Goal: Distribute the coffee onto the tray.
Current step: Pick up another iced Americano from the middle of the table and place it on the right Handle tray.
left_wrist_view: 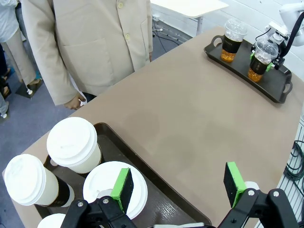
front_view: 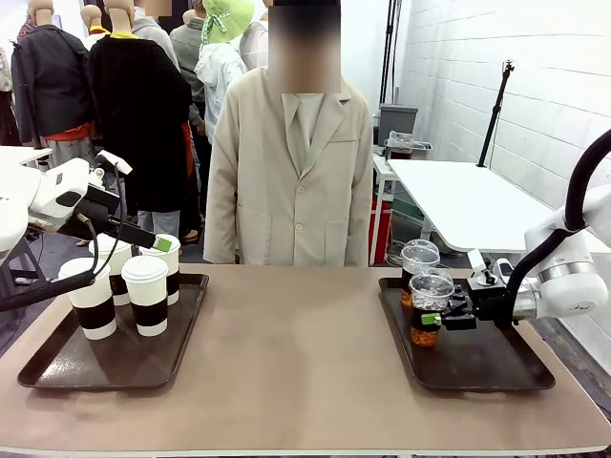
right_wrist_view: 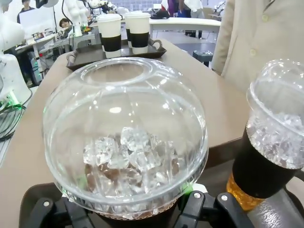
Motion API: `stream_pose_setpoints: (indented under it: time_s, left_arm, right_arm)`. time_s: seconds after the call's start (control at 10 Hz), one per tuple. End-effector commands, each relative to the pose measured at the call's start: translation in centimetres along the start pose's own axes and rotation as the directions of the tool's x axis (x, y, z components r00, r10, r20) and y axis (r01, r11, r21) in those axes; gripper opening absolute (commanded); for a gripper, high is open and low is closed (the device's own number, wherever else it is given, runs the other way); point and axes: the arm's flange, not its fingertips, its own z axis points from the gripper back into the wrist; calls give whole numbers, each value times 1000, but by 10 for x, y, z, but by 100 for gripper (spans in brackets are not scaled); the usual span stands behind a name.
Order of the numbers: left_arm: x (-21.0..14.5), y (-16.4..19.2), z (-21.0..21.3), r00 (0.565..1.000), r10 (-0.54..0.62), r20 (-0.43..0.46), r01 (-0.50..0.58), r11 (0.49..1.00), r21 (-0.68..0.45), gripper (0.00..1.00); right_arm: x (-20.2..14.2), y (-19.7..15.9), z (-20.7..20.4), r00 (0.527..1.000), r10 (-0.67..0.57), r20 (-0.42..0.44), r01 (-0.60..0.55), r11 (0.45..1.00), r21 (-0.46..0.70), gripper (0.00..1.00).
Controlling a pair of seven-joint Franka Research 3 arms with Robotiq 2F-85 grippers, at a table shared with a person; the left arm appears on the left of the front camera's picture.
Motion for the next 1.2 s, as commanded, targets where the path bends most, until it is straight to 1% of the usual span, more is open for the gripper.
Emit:
stream_pose_setpoints:
  time_s: [0.0,0.2,0.3,0.4,0.7,0.8,1.1]
  left_arm:
    - [-2,2,-2,1000,1,5,-1,1000,-10,100]
    - [-2,2,-2,1000,1,5,-1,1000,-10,100]
    - [-2,2,-2,1000,1,5,-1,1000,-10,100]
    - [-2,2,-2,1000,1,5,-1,1000,-10,100]
    - [-2,2,-2,1000,1,5,-1,1000,-10,100]
    - [-2,2,-2,1000,1,5,-1,1000,-10,100]
    - [-2,2,-2,1000,1,5,-1,1000,-10,100]
  right_arm:
    - [-8,-6,-1,1000,0,20,1,1000,-10,78]
    - [-13,-7,-2,1000,-6,23,6,1000,-1,78]
    - [-12,-7,-2,1000,-4,27,4,1000,5,82]
    - [-11,-7,-3,999,-15,29,14,1000,21,100]
    - [-8,-4,8,998,-35,53,35,999,3,100]
    - [-7,0,17,997,-46,56,47,999,-22,100]
    - [-12,12,38,997,-72,43,74,995,-64,100]
